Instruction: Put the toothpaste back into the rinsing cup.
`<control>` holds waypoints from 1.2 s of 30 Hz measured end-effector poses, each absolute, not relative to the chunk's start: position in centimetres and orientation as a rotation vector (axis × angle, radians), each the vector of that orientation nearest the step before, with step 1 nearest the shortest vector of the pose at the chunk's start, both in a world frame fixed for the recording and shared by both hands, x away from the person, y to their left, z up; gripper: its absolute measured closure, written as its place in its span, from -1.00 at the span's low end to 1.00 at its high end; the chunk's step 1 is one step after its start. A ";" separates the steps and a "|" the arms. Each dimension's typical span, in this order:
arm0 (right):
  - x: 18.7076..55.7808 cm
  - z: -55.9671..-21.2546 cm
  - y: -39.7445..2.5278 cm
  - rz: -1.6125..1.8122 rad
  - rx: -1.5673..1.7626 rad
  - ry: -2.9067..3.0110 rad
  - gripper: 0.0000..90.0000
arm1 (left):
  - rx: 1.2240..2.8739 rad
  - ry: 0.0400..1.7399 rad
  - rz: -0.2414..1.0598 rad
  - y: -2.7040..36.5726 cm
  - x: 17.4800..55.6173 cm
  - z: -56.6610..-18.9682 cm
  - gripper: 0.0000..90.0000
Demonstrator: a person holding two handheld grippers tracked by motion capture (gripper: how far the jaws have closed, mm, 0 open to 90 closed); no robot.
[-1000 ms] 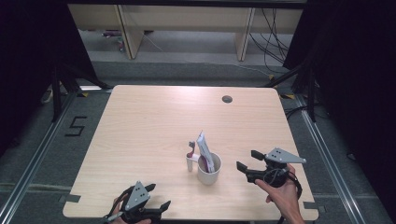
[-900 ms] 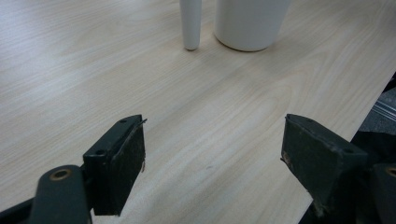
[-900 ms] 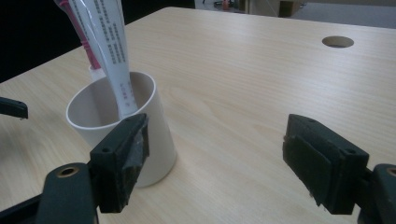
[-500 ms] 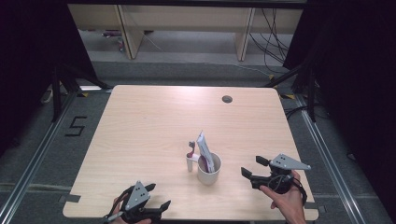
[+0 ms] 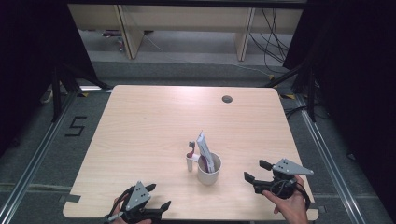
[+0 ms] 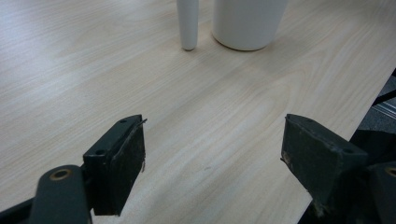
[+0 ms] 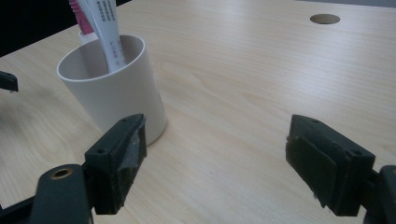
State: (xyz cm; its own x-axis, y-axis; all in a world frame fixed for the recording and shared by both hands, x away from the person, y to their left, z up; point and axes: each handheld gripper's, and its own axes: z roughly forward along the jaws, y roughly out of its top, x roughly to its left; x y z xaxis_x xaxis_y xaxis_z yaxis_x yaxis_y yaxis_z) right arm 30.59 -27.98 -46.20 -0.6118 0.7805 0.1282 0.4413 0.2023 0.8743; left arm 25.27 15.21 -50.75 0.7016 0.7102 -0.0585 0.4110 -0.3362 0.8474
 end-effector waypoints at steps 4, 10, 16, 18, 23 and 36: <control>30.2 -46.4 -28.2 1.361 1.158 2.134 -0.54 | 1.975 0.861 0.403 15.2 25.3 -50.8 -0.52; 29.7 -46.8 -28.4 1.360 1.139 2.140 -0.55 | 1.982 0.857 0.407 15.2 25.3 -50.8 -0.52; 29.0 -47.0 -28.5 1.346 1.179 2.155 -0.57 | 1.973 0.866 0.400 15.1 25.2 -50.8 -0.52; 29.1 -47.2 -28.6 1.367 1.146 2.164 -0.57 | 1.974 0.864 0.400 15.1 25.2 -50.8 -0.52; 28.6 -47.4 -28.6 1.317 1.136 2.184 -0.59 | 2.009 0.852 0.414 15.3 25.3 -50.8 -0.52; 27.3 -48.0 -27.9 1.292 1.191 2.265 -0.61 | 2.012 0.849 0.412 15.3 25.3 -50.8 -0.52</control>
